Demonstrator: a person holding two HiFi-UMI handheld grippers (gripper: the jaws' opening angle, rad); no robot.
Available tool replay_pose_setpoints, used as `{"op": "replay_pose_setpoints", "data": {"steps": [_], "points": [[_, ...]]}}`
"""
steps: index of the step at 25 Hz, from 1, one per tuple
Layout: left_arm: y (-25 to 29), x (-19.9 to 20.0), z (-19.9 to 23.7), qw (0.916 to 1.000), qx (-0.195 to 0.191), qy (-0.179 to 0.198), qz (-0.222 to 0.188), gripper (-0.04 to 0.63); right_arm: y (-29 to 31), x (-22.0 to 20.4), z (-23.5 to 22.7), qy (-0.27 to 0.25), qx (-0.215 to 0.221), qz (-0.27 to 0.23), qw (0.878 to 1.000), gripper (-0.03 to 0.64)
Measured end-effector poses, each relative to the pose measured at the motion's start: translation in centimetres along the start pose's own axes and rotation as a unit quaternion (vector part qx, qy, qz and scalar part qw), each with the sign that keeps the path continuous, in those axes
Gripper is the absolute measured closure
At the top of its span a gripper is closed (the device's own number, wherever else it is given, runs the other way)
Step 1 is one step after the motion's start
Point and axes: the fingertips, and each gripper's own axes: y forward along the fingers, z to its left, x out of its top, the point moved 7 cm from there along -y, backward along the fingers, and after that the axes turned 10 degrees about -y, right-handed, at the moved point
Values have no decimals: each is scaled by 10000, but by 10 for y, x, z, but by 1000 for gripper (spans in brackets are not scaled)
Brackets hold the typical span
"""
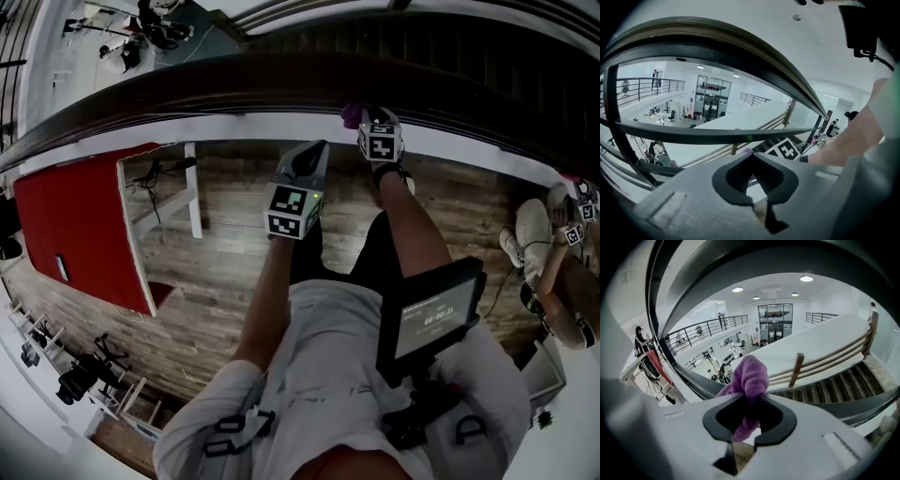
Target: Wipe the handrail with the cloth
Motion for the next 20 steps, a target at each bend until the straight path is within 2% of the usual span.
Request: {"op": "replay_pose_setpoints", "data": {"steps": [11,20], "points": [[19,-3,-34,9999,-113,17,114,595,-13,-20,-39,49,-107,46,9999,558],[41,-4,-67,9994,-205,196,206,594,-24,-37,-74,162,-102,-6,9998,558]]}}
